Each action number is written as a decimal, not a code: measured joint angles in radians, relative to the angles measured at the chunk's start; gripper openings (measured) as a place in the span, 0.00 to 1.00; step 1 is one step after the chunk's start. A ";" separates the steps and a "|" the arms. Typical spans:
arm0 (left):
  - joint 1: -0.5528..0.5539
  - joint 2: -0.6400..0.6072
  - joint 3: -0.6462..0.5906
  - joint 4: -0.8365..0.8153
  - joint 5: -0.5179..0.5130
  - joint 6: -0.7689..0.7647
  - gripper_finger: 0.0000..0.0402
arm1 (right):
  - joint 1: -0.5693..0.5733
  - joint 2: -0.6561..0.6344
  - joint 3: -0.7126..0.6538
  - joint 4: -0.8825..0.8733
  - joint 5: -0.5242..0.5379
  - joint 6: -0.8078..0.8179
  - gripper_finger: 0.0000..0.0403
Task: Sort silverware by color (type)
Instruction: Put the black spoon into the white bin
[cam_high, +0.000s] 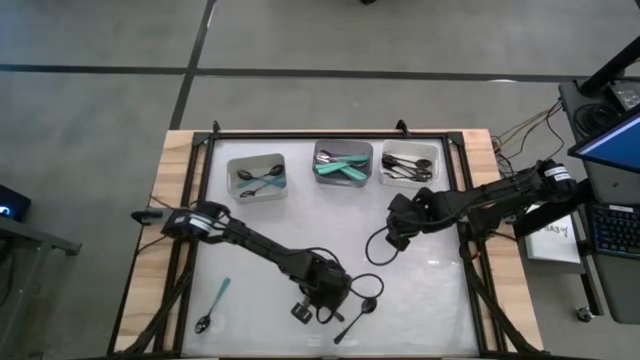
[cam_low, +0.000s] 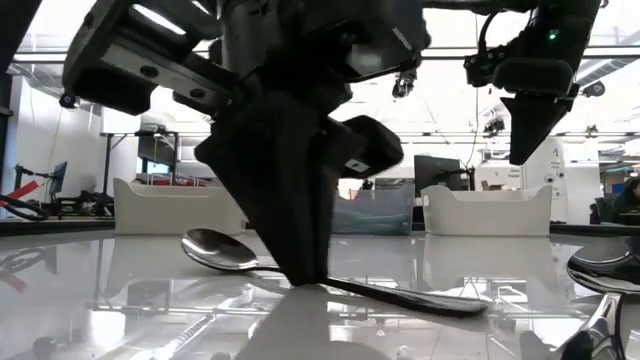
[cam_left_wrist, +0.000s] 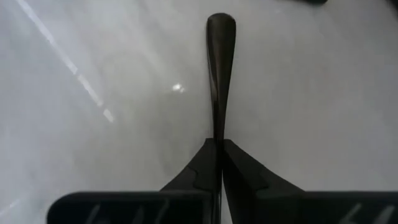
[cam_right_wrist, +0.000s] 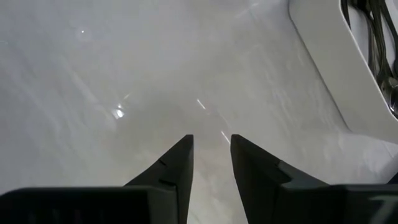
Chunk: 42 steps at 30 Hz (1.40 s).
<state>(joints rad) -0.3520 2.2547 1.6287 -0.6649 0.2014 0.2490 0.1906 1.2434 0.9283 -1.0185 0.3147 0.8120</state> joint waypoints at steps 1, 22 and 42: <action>0.000 -0.016 -0.001 -0.015 -0.029 -0.002 0.00 | 0.005 0.000 0.000 0.002 0.000 0.000 0.24; 0.010 -0.559 -0.582 0.671 -0.351 -0.381 0.00 | 0.230 -0.077 -0.446 1.103 0.089 0.069 0.27; 0.005 -0.555 -0.644 1.108 -0.846 -0.420 0.00 | 0.221 0.188 -0.292 1.462 0.191 -0.276 0.39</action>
<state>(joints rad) -0.3474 1.7001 0.9848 0.4431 -0.6447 -0.1715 0.4116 1.4311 0.6367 0.4437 0.5056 0.5355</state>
